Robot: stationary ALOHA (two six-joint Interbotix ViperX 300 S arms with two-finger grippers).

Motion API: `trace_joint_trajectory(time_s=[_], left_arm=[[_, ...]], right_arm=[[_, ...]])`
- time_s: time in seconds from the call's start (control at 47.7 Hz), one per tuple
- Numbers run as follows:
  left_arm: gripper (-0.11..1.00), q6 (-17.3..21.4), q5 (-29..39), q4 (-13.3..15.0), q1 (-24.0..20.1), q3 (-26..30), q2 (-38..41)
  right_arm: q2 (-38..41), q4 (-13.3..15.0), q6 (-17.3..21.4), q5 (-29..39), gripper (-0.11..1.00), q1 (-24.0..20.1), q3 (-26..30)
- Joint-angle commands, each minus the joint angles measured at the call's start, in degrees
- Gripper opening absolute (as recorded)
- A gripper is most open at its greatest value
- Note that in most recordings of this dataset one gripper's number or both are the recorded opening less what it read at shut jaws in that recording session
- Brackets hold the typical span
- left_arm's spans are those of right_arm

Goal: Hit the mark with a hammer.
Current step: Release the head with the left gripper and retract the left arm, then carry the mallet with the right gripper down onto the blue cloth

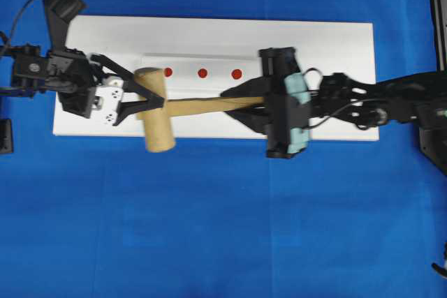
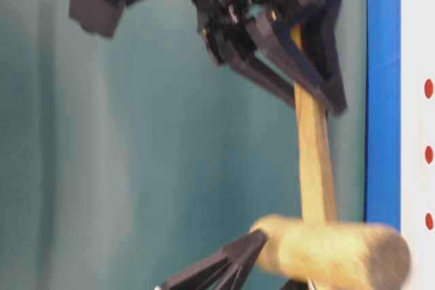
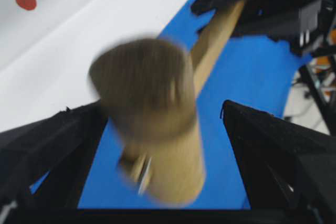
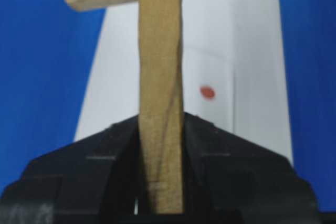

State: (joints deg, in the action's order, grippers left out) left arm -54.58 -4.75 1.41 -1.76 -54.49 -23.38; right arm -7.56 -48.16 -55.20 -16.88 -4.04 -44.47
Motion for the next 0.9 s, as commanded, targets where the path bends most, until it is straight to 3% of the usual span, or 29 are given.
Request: trace_joint_trajectory(time_s=[0.0,0.252,0.399,0.587,0.776,0.881], left_arm=[[0.9,0.53,-0.44,-0.09,0.0,-0.88,-3.78],[0.9,3.43,0.44,-0.26,0.0,-5.89,-12.13],[0.9,6.24,2.11,-0.26,-0.18,-7.65,-16.26],[0.9,6.77,2.64,-0.26,-1.58,-8.53,-18.54],[0.89,6.94,2.72,-0.35,-3.69,-8.88,-18.19],[0.89,7.21,2.72,-0.26,-4.83,-9.14,-18.19]], right_arm=[[-4.31,-0.79,0.18,-0.26,0.08,-0.09,-1.05],[-10.02,-2.2,0.44,0.26,0.08,-0.97,-5.98],[-10.63,-2.99,0.44,0.44,0.08,-1.32,-6.33],[-10.46,-3.52,0.62,0.97,0.08,-1.41,-5.8],[-8.53,-8.61,4.66,0.44,0.08,-4.57,-4.04],[-6.68,-9.58,6.77,-0.62,0.08,-8.35,-2.46]])
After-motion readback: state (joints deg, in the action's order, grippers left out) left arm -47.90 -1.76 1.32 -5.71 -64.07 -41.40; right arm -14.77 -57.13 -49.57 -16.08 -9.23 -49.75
